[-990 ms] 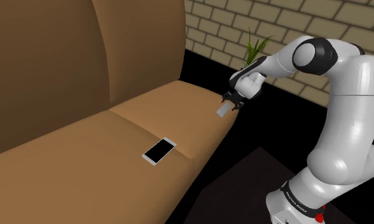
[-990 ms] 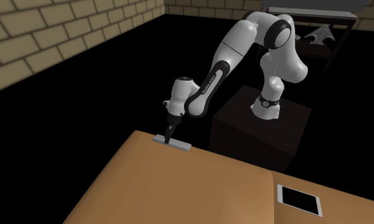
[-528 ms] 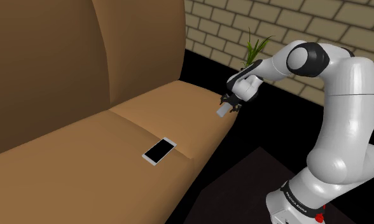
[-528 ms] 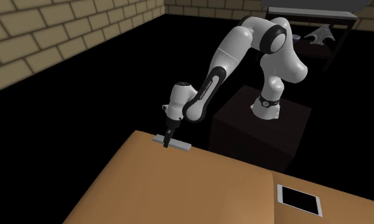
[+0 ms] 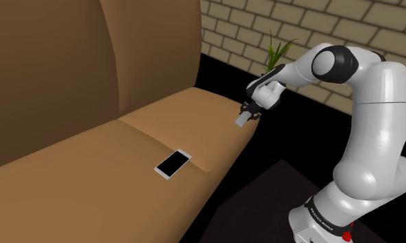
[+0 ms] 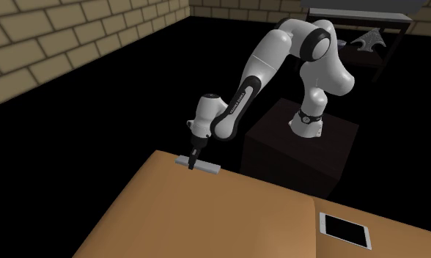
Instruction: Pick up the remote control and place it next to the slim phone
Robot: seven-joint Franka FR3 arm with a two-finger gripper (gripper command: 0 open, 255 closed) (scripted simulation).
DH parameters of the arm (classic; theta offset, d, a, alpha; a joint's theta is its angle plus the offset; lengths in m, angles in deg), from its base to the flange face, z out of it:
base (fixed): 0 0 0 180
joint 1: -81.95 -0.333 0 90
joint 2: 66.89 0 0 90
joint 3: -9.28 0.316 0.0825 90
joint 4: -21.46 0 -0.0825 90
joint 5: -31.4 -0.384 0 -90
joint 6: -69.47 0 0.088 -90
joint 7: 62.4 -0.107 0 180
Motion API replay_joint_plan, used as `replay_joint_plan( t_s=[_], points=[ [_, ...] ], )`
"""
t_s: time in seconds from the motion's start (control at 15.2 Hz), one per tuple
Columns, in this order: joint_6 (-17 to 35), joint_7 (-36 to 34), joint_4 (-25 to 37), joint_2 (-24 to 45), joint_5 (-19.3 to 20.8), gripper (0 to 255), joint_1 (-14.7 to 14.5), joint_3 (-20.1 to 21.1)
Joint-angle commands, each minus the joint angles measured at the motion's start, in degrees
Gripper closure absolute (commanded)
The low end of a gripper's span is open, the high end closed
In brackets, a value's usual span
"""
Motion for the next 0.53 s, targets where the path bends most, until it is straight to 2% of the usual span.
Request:
replay_joint_plan(
  t_s=[0.0,0.46],
  points=[
    [-0.1,-0.1,-0.2,0.2,0.0,255,-0.1,0.0],
    [-1.0,-0.8,-0.4,-0.9,0.7,255,-0.6,-0.9]
  ],
)
